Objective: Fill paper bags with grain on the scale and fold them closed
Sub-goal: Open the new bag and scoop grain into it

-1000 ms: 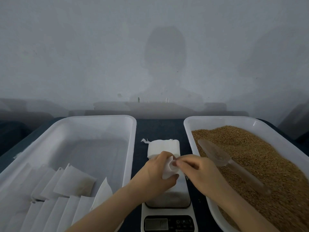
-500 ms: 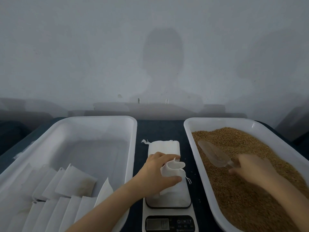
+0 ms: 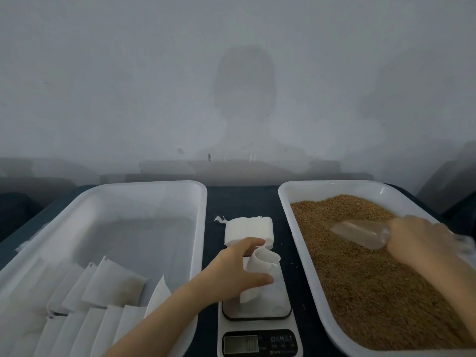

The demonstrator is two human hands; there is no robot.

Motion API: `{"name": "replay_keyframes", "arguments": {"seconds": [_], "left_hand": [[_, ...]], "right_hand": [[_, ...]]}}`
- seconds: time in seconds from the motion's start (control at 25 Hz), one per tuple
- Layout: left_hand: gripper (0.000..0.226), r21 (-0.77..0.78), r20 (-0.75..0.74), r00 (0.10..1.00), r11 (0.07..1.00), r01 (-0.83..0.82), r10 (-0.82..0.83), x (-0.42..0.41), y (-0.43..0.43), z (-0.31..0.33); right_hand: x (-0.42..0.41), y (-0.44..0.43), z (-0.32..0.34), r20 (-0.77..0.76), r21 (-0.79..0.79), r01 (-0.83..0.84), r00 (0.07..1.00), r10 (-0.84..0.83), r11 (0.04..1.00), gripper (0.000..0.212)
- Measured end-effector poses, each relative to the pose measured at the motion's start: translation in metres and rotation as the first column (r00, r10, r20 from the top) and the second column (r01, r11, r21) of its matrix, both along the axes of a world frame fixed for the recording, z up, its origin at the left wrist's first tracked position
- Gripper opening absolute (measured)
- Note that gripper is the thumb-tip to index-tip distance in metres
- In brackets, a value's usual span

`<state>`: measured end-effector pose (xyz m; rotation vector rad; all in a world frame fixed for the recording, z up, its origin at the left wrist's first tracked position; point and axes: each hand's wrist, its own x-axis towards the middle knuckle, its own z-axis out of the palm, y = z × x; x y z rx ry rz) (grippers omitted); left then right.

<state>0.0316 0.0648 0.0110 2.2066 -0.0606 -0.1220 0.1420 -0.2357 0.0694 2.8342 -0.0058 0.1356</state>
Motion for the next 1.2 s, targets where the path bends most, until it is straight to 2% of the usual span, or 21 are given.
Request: {"name": "replay_keyframes", "arguments": {"seconds": [0.04,0.12,0.32,0.44,0.52,0.64,0.72,0.84,1.0,1.2], "left_hand": [[0.067,-0.001,-0.003,1.0,1.0,0.003,-0.003,0.0,0.0,0.0],[0.064,-0.007,-0.017,1.0,1.0,0.012,-0.012,0.0,-0.001,0.0],[0.066,-0.011,-0.021,0.999,0.999,0.03,-0.03,0.0,0.0,-0.003],[0.068,-0.009,-0.011,0.999,0.999,0.031,-0.031,0.001,0.001,-0.005],[0.067,-0.01,-0.005,1.0,0.999,0.031,-0.031,0.001,0.002,-0.006],[0.062,-0.005,-0.008,1.0,1.0,0.026,-0.026,0.001,0.003,-0.004],[0.058,0.004,-0.008,0.999,1.0,0.031,-0.031,0.001,0.003,-0.003],[0.058,0.01,-0.006,0.999,0.999,0.037,-0.037,0.002,0.002,-0.002],[0.059,0.005,-0.009,0.999,0.999,0.032,-0.032,0.001,0.003,-0.002],[0.051,-0.037,-0.02,0.999,0.999,0.028,-0.029,0.0,0.003,0.001]], "right_hand": [[0.0,0.002,0.0,0.028,-0.098,-0.004,1.0,0.006,0.995,0.017],[-0.003,0.011,-0.003,0.044,-0.152,-0.018,0.999,0.025,0.988,0.014],[0.005,0.033,-0.021,0.046,-0.058,-0.086,0.995,0.088,0.995,0.021],[0.013,0.042,-0.03,-0.001,0.07,-0.092,0.996,0.093,0.993,0.021],[0.016,0.041,-0.034,-0.056,0.236,-0.087,0.993,0.103,0.968,0.021],[0.015,0.034,-0.036,-0.134,0.522,-0.039,0.983,0.126,0.852,0.019],[0.011,0.03,-0.033,-0.149,0.655,-0.005,0.979,0.136,0.756,0.025],[0.007,0.023,-0.029,-0.161,0.721,0.029,0.979,0.127,0.692,0.034],[0.0,0.015,-0.019,-0.156,0.721,0.028,0.98,0.123,0.692,0.035],[-0.024,0.018,0.003,-0.068,0.748,-0.135,0.958,0.278,0.65,0.04]]}}
